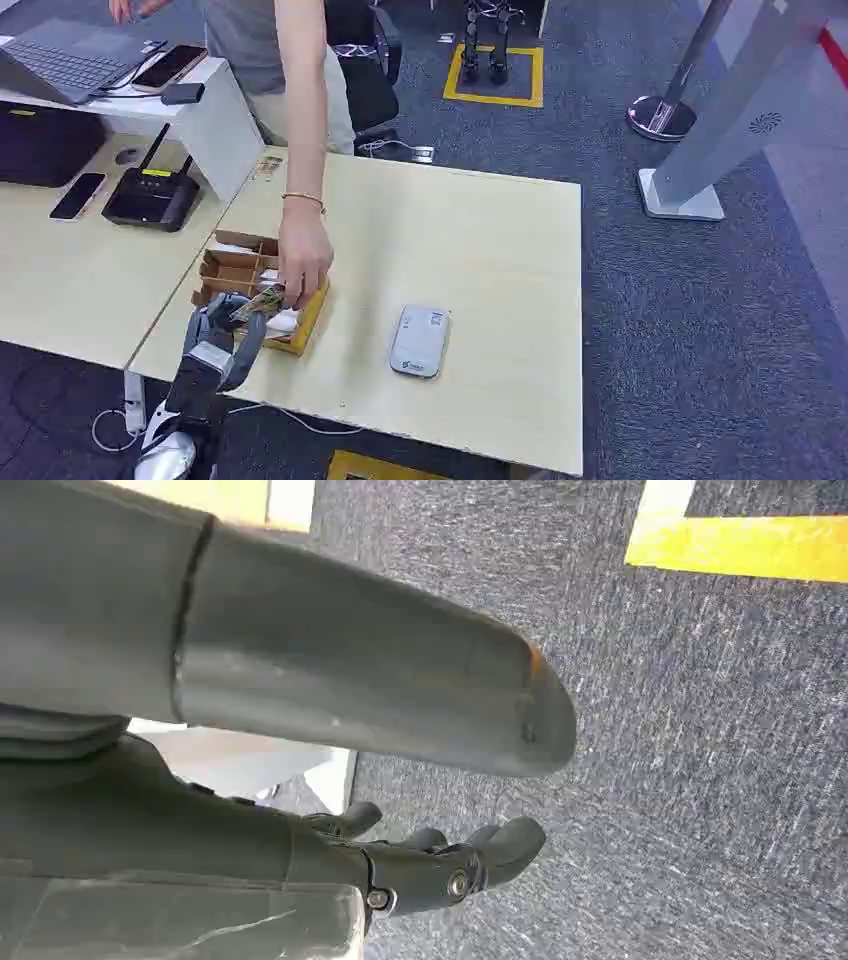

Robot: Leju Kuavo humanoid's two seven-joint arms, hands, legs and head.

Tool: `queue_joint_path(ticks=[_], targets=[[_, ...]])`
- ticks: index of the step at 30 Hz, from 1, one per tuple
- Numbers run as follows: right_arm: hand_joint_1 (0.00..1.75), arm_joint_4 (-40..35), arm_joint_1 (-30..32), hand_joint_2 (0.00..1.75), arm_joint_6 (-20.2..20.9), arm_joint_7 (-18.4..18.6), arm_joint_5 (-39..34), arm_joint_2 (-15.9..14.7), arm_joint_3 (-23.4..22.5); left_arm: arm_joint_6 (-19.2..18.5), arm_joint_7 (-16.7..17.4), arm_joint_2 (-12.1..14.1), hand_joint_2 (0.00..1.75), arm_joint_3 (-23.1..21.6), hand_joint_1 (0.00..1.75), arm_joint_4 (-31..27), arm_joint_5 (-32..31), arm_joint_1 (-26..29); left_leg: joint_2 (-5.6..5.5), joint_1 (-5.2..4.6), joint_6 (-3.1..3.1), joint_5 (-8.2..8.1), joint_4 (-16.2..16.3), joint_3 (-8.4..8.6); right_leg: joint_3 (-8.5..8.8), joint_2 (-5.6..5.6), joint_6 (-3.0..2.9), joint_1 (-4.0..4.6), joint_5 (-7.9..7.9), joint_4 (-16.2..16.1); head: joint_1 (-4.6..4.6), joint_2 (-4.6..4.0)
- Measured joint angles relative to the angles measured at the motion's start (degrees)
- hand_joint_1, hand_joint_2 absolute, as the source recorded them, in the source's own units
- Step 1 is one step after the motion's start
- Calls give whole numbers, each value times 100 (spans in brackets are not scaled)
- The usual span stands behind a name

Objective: Pass the card to the sensor for recognition and then transmit it.

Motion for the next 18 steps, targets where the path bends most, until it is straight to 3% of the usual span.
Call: queue_joint_path(ticks=[13,18], targets=[[0,0,-2,0,-11,0,63,0,0,24,17,0,175,0,175,37,0,-1,0,0,0,0,0,0,0,0,0,0,0,0,-2,0],[0,-2,-5,0,-15,0,89,0,0,158,24,0,175,-2,175,55,-269,-20,0,0,0,0,0,0,0,0,0,0,0,0,0,0]])
